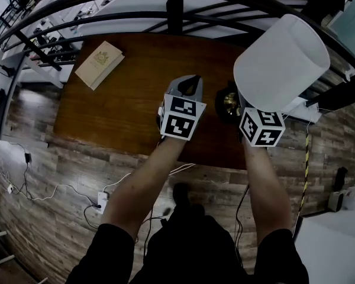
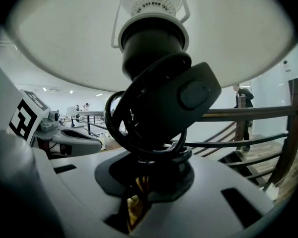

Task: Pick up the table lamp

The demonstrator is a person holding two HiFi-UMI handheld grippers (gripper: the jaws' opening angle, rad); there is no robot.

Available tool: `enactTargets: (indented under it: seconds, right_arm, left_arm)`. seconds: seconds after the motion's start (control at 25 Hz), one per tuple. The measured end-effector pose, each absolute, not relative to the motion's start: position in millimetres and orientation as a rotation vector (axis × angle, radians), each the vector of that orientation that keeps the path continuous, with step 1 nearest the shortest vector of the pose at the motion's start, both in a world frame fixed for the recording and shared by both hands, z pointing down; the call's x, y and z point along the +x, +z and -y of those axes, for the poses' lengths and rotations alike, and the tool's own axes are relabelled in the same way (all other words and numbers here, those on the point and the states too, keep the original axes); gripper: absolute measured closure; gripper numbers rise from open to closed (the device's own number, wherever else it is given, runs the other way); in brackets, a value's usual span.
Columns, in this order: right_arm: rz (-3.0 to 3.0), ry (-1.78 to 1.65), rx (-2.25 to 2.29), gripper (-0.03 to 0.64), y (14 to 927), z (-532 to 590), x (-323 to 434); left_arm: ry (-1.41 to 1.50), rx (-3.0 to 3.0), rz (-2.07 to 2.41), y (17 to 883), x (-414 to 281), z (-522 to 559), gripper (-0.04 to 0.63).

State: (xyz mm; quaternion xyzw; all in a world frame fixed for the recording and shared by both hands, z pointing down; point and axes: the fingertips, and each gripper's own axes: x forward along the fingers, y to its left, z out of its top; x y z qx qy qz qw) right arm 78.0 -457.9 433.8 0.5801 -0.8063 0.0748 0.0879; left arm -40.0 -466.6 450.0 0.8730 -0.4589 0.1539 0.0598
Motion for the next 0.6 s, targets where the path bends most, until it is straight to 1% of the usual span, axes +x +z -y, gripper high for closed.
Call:
enactTargets:
  seconds: [0.6]
  right_arm:
    - [2.415,0.253,1.619,0.552,391.4,417.7,66.8]
  left_arm:
    - [0.433,2.594,1.375,397.6,-29.0,417.2,0.588]
